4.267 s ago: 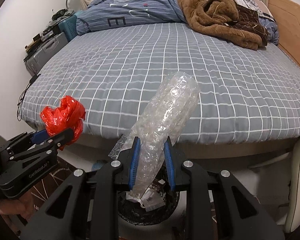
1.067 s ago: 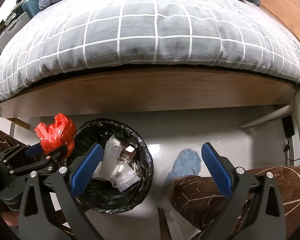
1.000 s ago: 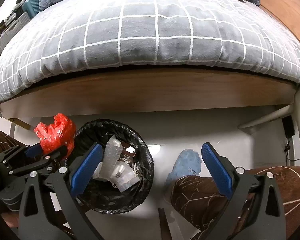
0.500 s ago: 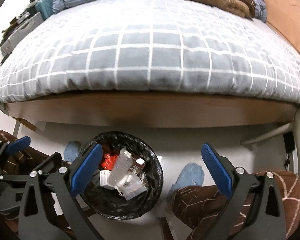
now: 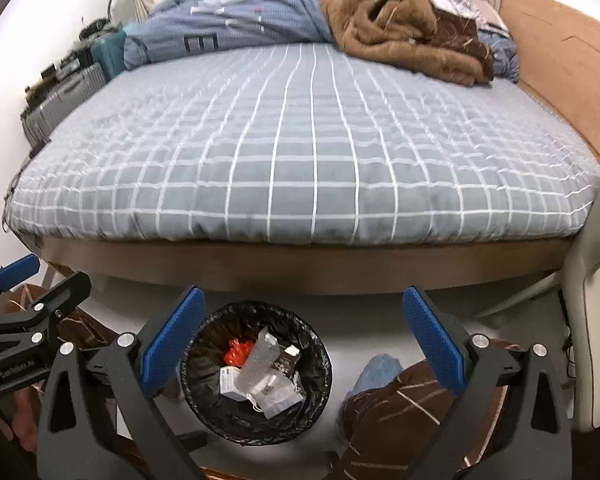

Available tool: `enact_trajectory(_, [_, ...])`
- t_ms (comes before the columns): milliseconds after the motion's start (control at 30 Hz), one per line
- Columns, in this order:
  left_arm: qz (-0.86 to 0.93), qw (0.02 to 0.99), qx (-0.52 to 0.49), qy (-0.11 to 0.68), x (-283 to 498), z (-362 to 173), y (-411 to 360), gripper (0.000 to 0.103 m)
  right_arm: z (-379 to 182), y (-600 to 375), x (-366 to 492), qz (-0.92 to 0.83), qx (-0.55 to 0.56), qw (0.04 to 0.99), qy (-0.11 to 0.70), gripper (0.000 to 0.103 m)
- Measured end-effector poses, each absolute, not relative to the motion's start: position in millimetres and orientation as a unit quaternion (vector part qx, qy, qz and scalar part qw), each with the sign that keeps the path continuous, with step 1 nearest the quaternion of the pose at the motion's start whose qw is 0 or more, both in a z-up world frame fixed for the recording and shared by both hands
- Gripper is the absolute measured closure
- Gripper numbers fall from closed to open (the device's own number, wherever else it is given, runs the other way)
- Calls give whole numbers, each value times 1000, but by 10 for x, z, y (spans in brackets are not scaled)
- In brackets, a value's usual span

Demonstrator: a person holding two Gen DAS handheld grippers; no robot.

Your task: Collect trash

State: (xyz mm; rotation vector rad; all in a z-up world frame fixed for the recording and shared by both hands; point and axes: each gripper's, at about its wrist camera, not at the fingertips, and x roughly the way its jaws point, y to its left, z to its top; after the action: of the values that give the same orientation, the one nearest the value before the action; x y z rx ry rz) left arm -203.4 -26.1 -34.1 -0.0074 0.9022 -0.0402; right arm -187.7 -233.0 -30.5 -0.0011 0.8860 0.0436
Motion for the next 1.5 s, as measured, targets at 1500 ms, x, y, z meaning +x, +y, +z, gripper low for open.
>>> enact_trajectory(1500, [-28, 918, -17, 395, -2435, 223, -298, 6, 379, -2287, -2332, 6, -16, 928, 372, 8])
